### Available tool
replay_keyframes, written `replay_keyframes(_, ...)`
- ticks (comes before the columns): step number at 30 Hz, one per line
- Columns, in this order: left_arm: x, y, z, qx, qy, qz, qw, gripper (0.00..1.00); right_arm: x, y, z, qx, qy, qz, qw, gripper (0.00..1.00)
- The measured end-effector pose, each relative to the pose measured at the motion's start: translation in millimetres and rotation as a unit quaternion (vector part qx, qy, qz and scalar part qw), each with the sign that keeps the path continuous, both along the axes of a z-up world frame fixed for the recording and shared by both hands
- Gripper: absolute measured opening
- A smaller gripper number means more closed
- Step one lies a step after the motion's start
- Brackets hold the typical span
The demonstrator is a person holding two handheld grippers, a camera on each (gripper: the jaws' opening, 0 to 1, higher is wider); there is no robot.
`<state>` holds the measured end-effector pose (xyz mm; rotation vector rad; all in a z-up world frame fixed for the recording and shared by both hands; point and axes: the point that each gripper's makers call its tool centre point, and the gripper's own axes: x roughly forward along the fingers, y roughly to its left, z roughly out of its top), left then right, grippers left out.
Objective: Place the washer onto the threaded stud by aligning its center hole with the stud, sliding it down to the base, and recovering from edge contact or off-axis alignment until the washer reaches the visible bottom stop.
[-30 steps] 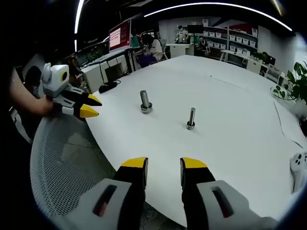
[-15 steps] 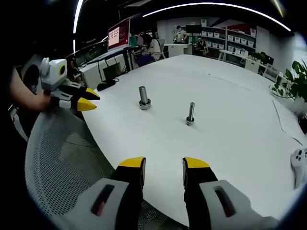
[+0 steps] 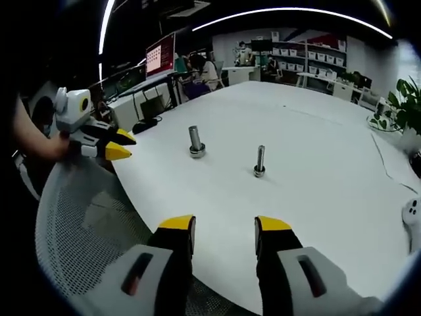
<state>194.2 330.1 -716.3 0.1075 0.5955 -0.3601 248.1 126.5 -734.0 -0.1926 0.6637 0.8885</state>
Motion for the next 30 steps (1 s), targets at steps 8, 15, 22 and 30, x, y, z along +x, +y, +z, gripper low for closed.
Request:
replay_keyframes(8,-0.1,2,-3.1,0.007,0.004,0.0,1.0,0.21,-2,0,-2.3,-0.008,0.007,-0.003,0.9999,0.4)
replay_keyframes(15,-0.7,2,-4.2,0.003,0.007,0.001,1.0,0.21,0,-1,-5.2,-0.024,-0.01,0.007,0.9996,0.41)
replay_keyframes(22,-1.4,1,-5.7,-0.003,0.013,0.002,0.9999,0.21,-1,-3,-9.1,-0.035,-0.008,0.01,0.9993,0.42)
replay_keyframes(30,-1.5,1,-6.0,-0.005,0.013,0.005,0.9999,0.21,-2,-3,-10.7,-0.04,-0.006,0.015,0.9991,0.41)
